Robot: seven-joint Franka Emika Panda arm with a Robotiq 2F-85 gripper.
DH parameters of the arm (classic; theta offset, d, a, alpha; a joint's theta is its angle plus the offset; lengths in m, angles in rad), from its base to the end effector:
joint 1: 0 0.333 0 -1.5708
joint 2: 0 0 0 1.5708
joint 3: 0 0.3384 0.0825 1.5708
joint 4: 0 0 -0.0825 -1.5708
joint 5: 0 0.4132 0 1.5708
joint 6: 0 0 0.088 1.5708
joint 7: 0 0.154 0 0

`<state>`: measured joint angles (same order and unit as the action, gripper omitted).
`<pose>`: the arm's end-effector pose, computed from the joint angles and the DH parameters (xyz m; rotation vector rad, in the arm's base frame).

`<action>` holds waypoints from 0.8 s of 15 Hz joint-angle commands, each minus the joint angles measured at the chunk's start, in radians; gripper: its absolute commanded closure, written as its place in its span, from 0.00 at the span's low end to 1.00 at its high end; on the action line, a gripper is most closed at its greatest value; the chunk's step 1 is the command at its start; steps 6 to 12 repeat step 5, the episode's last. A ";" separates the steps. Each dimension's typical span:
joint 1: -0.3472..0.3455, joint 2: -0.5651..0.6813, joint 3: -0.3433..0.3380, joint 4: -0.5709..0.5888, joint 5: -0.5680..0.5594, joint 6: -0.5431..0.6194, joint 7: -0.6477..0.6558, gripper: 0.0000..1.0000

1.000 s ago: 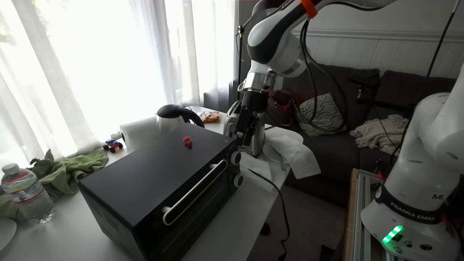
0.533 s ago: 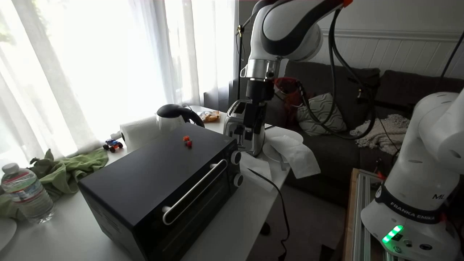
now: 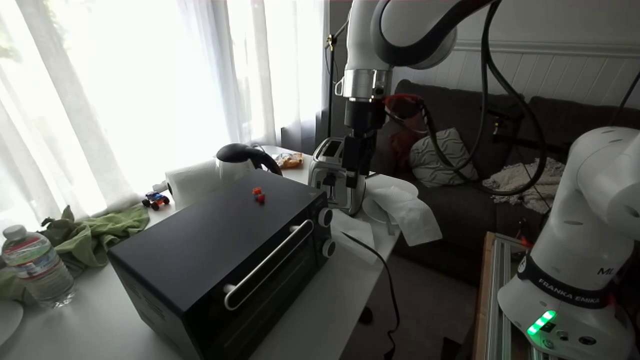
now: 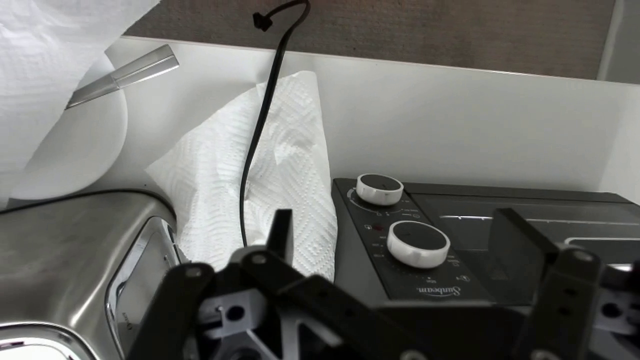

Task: Twist the knob on the mini oven

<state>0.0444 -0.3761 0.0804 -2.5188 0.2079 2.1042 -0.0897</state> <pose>0.4223 0.0699 0.3671 -2.9905 -0.1480 0.0600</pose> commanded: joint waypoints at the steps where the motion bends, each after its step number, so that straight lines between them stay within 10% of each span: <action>1: 0.018 -0.002 -0.017 0.001 -0.011 -0.002 0.010 0.00; 12: 0.018 -0.003 -0.016 0.001 -0.015 -0.002 0.011 0.00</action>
